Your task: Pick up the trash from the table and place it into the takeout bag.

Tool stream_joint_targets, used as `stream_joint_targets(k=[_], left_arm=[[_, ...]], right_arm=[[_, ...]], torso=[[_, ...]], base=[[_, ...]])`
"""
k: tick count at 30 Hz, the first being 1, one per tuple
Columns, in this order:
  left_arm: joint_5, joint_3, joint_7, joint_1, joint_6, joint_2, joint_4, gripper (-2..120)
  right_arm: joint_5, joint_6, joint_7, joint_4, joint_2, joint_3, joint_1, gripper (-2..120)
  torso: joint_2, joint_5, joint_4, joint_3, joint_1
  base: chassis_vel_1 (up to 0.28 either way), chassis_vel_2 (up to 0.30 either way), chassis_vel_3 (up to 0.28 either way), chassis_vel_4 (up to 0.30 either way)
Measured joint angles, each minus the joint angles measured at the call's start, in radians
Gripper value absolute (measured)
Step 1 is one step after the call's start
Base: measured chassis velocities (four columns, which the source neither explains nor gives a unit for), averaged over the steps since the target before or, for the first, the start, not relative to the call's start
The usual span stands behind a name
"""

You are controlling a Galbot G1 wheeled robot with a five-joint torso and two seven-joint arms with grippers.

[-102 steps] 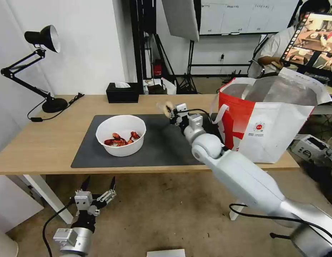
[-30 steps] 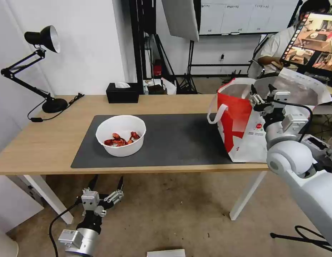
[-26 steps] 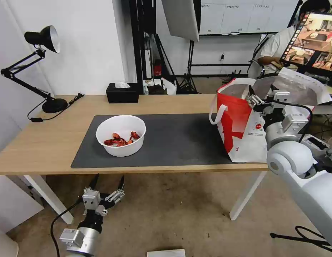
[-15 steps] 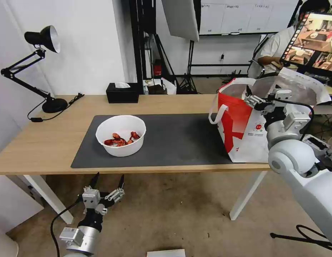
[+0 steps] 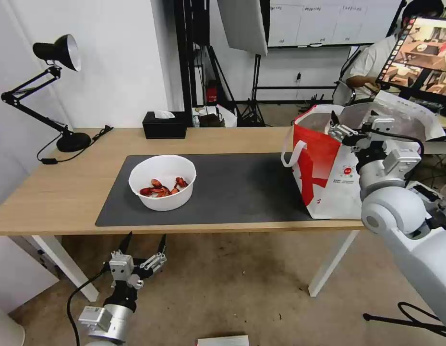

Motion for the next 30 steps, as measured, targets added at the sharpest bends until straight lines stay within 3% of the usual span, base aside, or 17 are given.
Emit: stream_joint_targets(k=[18, 23, 30], left_arm=[[0.002, -0.004, 0.000, 0.015, 0.001, -0.001, -0.025, 100], [0.009, 0.006, 0.000, 0.013, 0.001, -0.010, -0.027, 100], [0.021, 0.010, 0.002, 0.016, -0.004, -0.019, -0.027, 100]], right_arm=[[0.102, 0.128, -0.081, 0.197, -0.046, 0.178, -0.169, 100], [0.164, 0.134, -0.142, 0.297, -0.058, 0.252, -0.292, 100], [0.154, 0.121, -0.226, 0.370, -0.014, 0.301, -0.476, 100]], torso=[[0.000, 0.0000, 0.0000, 0.000, 0.000], [0.000, 0.0000, 0.0000, 0.000, 0.000], [0.000, 0.0001, -0.0001, 0.000, 0.000]], base=[[0.000, 0.000, 0.000, 0.000], [0.000, 0.000, 0.000, 0.000], [0.000, 0.000, 0.000, 0.000]])
